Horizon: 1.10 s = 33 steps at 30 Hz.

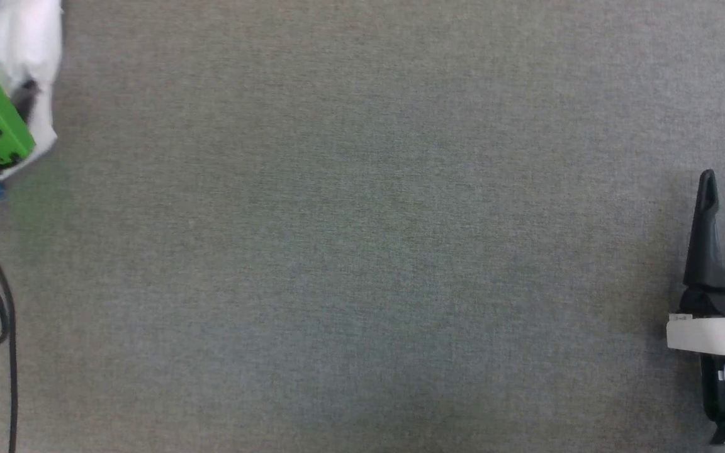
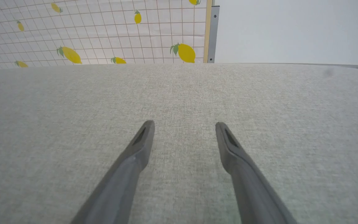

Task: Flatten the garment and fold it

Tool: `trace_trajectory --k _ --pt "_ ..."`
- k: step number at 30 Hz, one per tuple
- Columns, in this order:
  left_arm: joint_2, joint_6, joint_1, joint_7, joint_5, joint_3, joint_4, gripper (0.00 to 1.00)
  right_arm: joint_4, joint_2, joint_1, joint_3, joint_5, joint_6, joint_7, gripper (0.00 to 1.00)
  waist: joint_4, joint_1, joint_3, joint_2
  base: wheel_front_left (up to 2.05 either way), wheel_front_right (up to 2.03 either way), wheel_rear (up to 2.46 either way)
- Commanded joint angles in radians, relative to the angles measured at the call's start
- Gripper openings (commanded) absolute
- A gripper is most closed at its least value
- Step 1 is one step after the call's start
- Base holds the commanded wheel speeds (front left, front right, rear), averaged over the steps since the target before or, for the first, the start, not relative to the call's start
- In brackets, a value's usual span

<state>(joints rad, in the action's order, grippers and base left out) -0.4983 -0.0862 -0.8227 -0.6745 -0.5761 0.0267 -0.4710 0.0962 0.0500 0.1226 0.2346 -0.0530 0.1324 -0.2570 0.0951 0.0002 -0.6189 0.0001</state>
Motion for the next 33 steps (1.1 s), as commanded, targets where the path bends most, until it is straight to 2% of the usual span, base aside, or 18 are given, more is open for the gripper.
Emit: trace_trajectory --k 1,9,19,25,29,33 --pt "0.008 0.008 -0.003 0.003 0.004 0.009 -0.024 0.0 -0.007 0.0 0.009 0.008 0.006 -0.002 -0.005 1.0 -0.021 -0.0002 -0.024 -0.0001 0.0 0.0 0.0" --pt "0.018 0.052 -0.026 0.075 -0.029 -0.009 -0.062 0.0 -0.025 0.0 0.015 0.008 -0.007 -0.002 -0.005 1.0 -0.013 -0.0002 0.016 -0.0001 0.0 0.0 0.0" --pt "-0.002 0.116 -0.049 0.132 -0.058 -0.023 -0.029 0.0 -0.073 0.0 0.0 -0.015 -0.038 -0.002 -0.005 1.0 0.002 -0.0002 0.164 -0.0001 0.0 0.0 0.0" --pt "-0.015 0.159 -0.081 0.141 -0.059 0.002 0.037 0.0 -0.113 0.0 -0.029 -0.028 -0.074 -0.002 -0.005 1.0 0.009 -0.0002 0.286 -0.0001 0.0 0.0 0.0" --pt "-0.004 0.188 -0.11 0.125 -0.078 0.04 0.106 0.0 -0.138 0.0 -0.058 -0.03 -0.101 -0.002 -0.005 1.0 0.013 -0.0002 0.368 -0.0001 0.0 0.0 0.0" --pt "0.021 0.197 -0.127 0.078 -0.088 0.094 0.21 0.0 -0.158 0.0 -0.094 -0.025 -0.127 -0.002 -0.005 1.0 0.01 -0.0002 0.451 -0.0001 0.0 0.0 0.0"
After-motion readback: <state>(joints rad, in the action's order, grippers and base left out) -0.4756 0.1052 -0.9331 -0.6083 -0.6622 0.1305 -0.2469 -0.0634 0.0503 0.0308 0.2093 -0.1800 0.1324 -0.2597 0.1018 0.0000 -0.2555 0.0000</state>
